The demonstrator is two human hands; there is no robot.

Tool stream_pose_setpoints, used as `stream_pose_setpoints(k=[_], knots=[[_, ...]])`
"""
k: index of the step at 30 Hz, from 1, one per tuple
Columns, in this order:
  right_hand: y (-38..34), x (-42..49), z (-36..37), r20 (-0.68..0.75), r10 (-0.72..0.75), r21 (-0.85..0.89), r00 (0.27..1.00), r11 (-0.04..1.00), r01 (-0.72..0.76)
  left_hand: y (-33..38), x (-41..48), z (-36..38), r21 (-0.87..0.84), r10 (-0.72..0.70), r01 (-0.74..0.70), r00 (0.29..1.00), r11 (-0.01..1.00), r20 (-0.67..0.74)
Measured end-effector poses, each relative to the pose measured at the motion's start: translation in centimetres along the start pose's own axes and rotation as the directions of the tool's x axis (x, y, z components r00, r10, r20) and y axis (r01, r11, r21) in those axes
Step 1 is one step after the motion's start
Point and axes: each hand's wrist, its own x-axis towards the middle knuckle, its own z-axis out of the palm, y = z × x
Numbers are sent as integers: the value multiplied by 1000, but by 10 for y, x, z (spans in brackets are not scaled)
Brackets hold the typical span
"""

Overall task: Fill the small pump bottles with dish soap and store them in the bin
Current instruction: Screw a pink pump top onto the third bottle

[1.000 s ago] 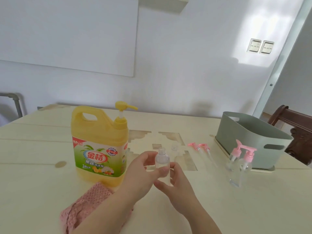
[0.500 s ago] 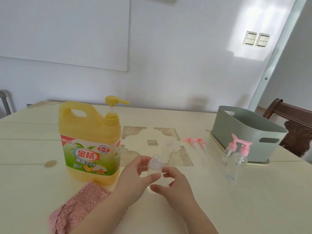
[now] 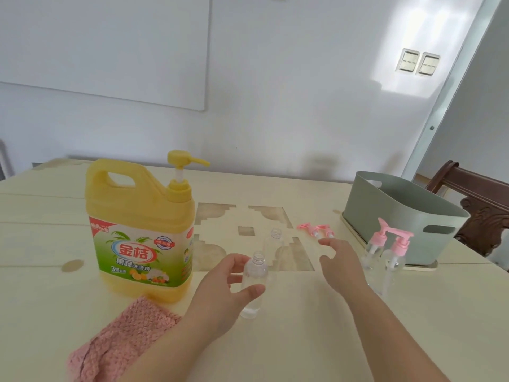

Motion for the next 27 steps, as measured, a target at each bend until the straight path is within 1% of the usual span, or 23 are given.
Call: stream_pose_setpoints(k=[3,5,7,9,12,14,17,19,21,23,25,27], knots=[[15,22,8,119,59,-277,991,961,-24,1,-2,0,47,12,-12,1000,999,-1],[20,29,12,166,116,-370,979,928,-47,2,-3,0,67,15,-15,1000,998,-6],[25,32,17,138,128,-386,982,920,-66,3,-3,0,73,15,-15,1000,997,-10],[27,31,20,67,131,-387,989,917,-95,3,-4,0,78,13,-12,1000,997,-12],[26,25,23,-31,133,-328,991,935,-135,2,-3,0,79,10,-9,1000,997,-14],[23,18,21,-48,126,-297,991,945,-135,1,-3,0,71,4,-3,1000,997,-15],[18,3,11,11,108,-347,994,933,-98,1,-3,0,61,7,-6,1000,998,-16],[11,-11,-3,102,114,-429,988,901,-60,1,-4,0,61,11,-10,1000,998,-13],[2,-29,-19,208,157,-512,965,858,-29,1,-5,-1,60,13,-12,1000,998,-12],[-4,-49,-35,287,207,-559,935,829,-12,0,-6,-1,58,15,-14,1000,998,-7],[-7,-60,-45,333,231,-566,914,824,-2,0,-7,0,57,14,-14,1000,998,-7],[-10,-61,-46,321,216,-522,922,853,-18,1,-8,0,62,13,-12,1000,998,-8]])
